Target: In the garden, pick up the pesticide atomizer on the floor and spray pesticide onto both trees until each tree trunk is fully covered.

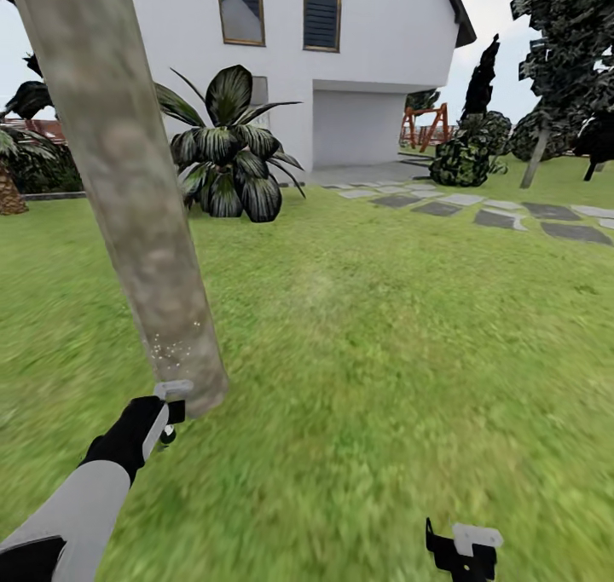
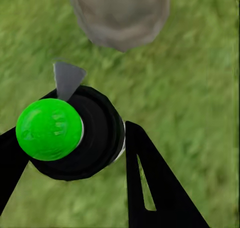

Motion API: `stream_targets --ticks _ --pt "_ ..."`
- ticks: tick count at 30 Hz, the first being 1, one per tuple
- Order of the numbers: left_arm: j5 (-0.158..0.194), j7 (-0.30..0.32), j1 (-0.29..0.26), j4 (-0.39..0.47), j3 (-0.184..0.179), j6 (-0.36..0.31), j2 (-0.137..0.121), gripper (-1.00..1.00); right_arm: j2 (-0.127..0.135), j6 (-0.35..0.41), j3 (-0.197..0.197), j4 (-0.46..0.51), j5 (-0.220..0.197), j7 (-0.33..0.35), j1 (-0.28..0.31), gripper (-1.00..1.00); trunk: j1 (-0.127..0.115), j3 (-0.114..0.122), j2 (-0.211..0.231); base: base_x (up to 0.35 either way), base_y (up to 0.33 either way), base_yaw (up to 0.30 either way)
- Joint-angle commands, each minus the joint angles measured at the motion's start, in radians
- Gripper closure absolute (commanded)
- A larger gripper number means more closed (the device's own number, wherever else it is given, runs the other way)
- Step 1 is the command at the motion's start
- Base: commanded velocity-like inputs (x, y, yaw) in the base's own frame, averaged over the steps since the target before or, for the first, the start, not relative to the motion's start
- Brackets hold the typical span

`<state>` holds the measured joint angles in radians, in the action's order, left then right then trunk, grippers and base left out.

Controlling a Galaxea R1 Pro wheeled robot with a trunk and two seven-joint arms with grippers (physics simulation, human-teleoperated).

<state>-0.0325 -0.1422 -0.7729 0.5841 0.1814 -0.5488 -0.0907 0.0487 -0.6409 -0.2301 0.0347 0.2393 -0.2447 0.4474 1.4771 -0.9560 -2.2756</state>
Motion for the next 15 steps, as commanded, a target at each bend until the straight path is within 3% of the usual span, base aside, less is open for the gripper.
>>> stream_targets --ticks 1,5,8,12,15 --pt "-0.009 -0.001 -0.002 0.006 -0.008 -0.007 0.004 1.0 0.0 -0.002 -0.006 -0.001 0.011 -0.005 0.0 -1.0 0.0 -0.001 0.0 0.22 -0.205 0.277" --pt "-0.007 0.0 -0.011 0.011 -0.026 -0.011 0.016 1.0 -0.001 -0.002 -0.005 -0.001 0.011 -0.004 0.0 -1.0 0.0 -0.001 0.0 0.196 -0.219 0.272" --pt "-0.009 0.0 -0.012 0.012 -0.027 -0.011 0.037 1.0 -0.001 -0.002 -0.005 -0.001 0.011 -0.004 0.0 -1.0 0.0 -0.001 0.0 0.046 -0.267 0.237" --pt "-0.009 -0.001 -0.015 0.012 -0.028 -0.011 0.046 1.0 -0.001 -0.002 -0.005 -0.001 0.011 -0.004 0.0 -1.0 0.0 -0.001 0.0 0.006 -0.275 0.217" --pt "-0.011 -0.002 -0.017 0.075 -0.028 -0.014 0.046 1.0 -0.001 -0.002 -0.005 -0.001 0.011 -0.004 0.0 -1.0 0.0 -0.001 0.0 0.0 -0.276 0.207"
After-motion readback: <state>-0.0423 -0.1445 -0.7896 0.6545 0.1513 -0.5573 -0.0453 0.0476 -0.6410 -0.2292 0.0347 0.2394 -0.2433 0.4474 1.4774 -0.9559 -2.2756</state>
